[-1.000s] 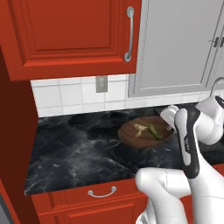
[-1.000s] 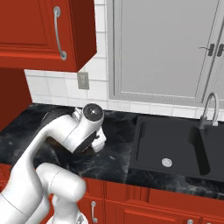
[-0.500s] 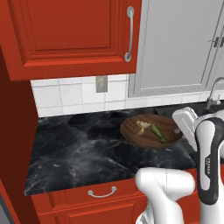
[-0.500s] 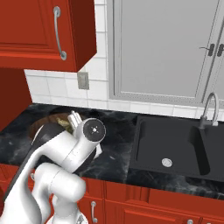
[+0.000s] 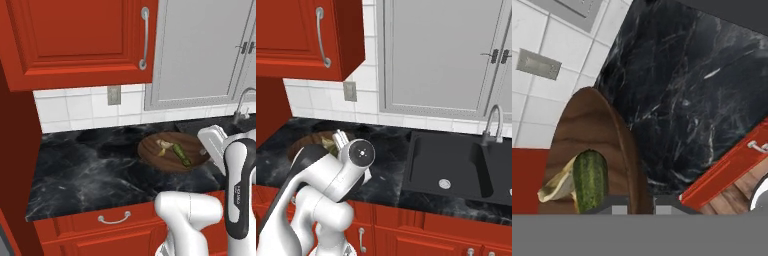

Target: Dump the mushroom and squash from the bowl so the bowl can be washed. Place the bowl in the sink after clearing the leftovers.

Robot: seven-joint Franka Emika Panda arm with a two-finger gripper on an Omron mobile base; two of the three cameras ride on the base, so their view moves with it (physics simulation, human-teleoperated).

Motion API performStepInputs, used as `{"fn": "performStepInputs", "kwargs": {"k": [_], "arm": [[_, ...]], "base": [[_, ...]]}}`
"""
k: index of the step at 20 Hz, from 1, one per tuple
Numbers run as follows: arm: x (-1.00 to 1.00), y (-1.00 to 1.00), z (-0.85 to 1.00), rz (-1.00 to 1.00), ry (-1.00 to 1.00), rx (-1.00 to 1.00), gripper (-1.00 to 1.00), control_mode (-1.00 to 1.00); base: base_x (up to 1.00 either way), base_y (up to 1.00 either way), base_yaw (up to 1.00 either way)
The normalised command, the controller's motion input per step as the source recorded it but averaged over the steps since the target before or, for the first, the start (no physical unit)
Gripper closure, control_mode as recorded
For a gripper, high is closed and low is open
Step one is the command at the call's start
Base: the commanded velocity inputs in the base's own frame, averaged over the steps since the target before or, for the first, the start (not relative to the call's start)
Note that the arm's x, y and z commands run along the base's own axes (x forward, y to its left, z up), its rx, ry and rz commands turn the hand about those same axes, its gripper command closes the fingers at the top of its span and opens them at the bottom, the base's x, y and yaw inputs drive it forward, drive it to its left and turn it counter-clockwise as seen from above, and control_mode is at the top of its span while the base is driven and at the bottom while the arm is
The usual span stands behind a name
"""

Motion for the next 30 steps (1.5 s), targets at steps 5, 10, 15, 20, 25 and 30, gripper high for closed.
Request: {"fn": "performStepInputs", "kwargs": {"k": [5, 10, 15, 20, 25, 30], "arm": [[0.00, 0.00, 0.00, 0.00, 0.00, 0.00, 1.00, 1.00], [0.00, 0.00, 0.00, 0.00, 0.00, 0.00, 1.00, 1.00], [0.00, 0.00, 0.00, 0.00, 0.00, 0.00, 1.00, 1.00], [0.00, 0.00, 0.00, 0.00, 0.00, 0.00, 1.00, 1.00], [0.00, 0.00, 0.00, 0.00, 0.00, 0.00, 1.00, 1.00], [0.00, 0.00, 0.00, 0.00, 0.00, 0.00, 1.00, 1.00]], "base": [[-0.16, -0.78, -0.04], [-0.11, -0.97, -0.04], [-0.16, -1.00, -0.01], [0.00, -0.99, -0.02], [0.00, -0.90, -0.03], [0.13, -0.38, -0.05]]}}
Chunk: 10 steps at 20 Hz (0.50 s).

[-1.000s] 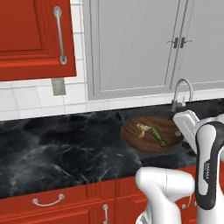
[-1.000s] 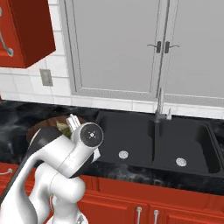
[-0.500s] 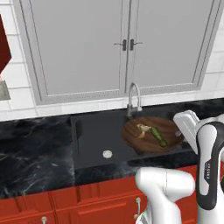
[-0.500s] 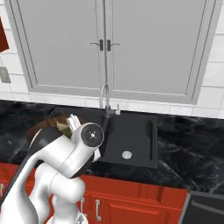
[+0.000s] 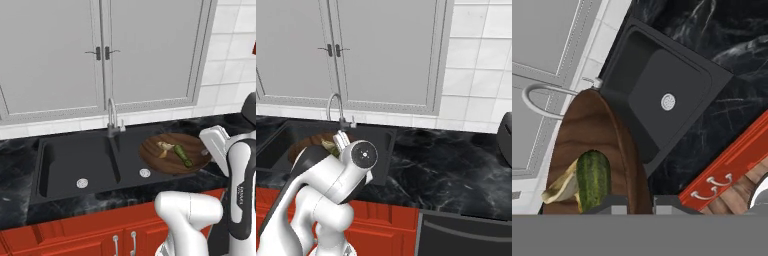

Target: Dump the mushroom and squash from the bowl so the bowl can be washed. Place the bowl in the sink after clearing the leftovers.

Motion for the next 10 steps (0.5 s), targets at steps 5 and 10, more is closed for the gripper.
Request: {"fn": "performStepInputs", "kwargs": {"k": [5, 10], "arm": [[0.00, 0.00, 0.00, 0.00, 0.00, 0.00, 1.00, 1.00], [0.04, -0.05, 0.00, 0.00, 0.00, 0.00, 1.00, -1.00]], "base": [[0.29, 0.00, -0.05], [0.26, -0.05, -0.01]]}}
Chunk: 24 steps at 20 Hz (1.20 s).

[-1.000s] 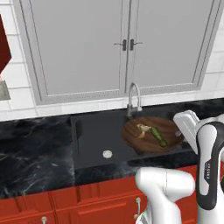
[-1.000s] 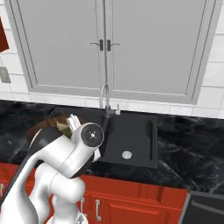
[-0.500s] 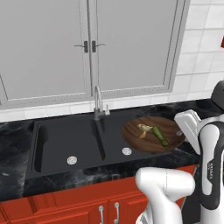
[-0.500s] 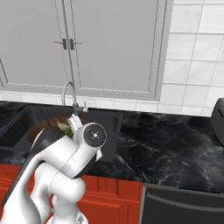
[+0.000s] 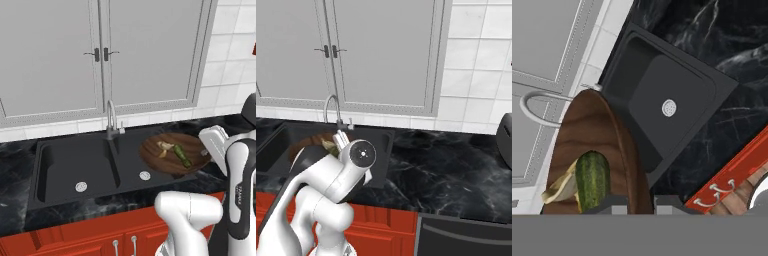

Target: Dump the mushroom and squash from the bowl so the bowl can be washed. Place the bowl in the sink after clearing the leftovers.

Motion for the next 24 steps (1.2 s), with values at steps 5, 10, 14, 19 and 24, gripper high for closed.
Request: {"fn": "performStepInputs", "kwargs": {"k": [5, 10, 14, 19, 24], "arm": [[0.40, -0.39, -0.03, 0.00, 0.00, 0.00, 1.00, -1.00], [0.71, -0.26, -0.28, -0.01, 0.02, -0.07, 1.00, -1.00], [0.87, -0.29, -0.30, 0.00, 0.09, -0.12, 1.00, -1.00], [0.98, -0.34, -0.41, 0.00, 0.16, -0.15, 1.00, -1.00], [0.66, -0.11, -0.39, 0.00, 0.11, -0.16, 1.00, -1.00]], "base": [[0.00, 0.00, 0.00], [0.00, 0.00, 0.00], [0.00, 0.00, 0.00], [0.00, 0.00, 0.00], [0.00, 0.00, 0.00]]}}
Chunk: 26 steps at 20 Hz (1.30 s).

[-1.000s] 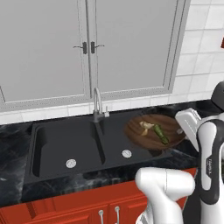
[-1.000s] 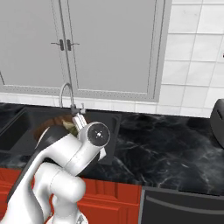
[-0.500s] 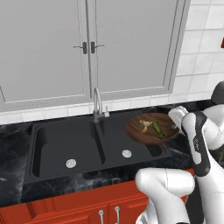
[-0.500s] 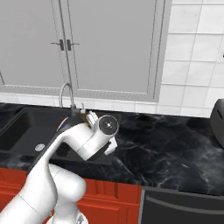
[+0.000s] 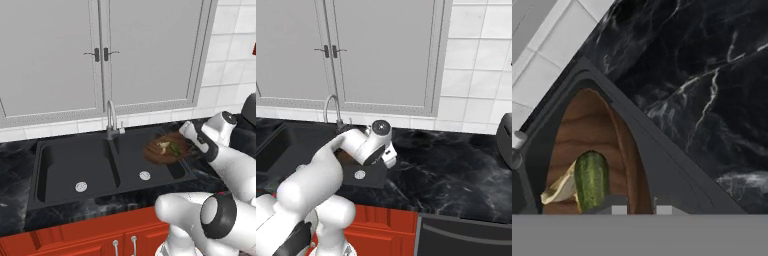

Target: Dump the mushroom and squash from the bowl so the bowl can be washed. Place the bowl in the sink after clearing the leftovers.

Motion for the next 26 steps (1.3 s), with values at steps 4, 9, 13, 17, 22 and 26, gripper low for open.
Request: {"fn": "performStepInputs", "kwargs": {"k": [4, 9, 13, 17, 22, 26], "arm": [[0.43, 0.01, -0.41, 0.00, 0.00, -0.14, 1.00, -1.00], [0.21, 0.17, -0.12, 0.00, 0.03, -0.07, 1.00, -1.00], [0.09, 0.11, -0.16, 0.03, 0.05, -0.07, 1.00, -1.00], [0.05, 0.15, -0.20, 0.03, 0.00, -0.11, 1.00, -1.00], [0.28, 0.16, -0.11, 0.01, 0.00, -0.11, 1.00, -1.00], [0.41, 0.10, -0.08, 0.00, 0.00, -0.13, 1.00, -1.00]], "base": [[0.00, 0.00, 0.00], [0.00, 0.00, 0.00], [0.00, 0.00, 0.00], [0.00, 0.00, 0.00], [0.00, 0.00, 0.00], [0.00, 0.00, 0.00]]}}
